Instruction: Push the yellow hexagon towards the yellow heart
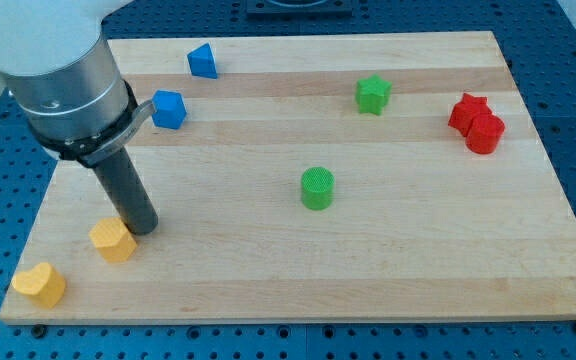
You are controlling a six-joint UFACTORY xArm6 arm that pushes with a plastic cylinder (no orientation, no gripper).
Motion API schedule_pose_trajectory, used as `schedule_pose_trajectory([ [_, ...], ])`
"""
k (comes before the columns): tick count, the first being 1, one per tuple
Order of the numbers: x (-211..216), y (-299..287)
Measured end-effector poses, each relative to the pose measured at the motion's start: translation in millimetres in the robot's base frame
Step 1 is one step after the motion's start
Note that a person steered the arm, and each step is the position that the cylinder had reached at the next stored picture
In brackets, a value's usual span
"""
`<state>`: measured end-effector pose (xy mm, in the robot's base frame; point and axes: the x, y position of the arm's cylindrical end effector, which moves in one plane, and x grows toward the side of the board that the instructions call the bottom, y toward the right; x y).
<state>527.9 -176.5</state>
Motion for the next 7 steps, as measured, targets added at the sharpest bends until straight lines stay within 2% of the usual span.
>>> schedule_pose_trajectory([
  [1, 17, -2],
  [4, 20, -36],
  [7, 26, -36],
])
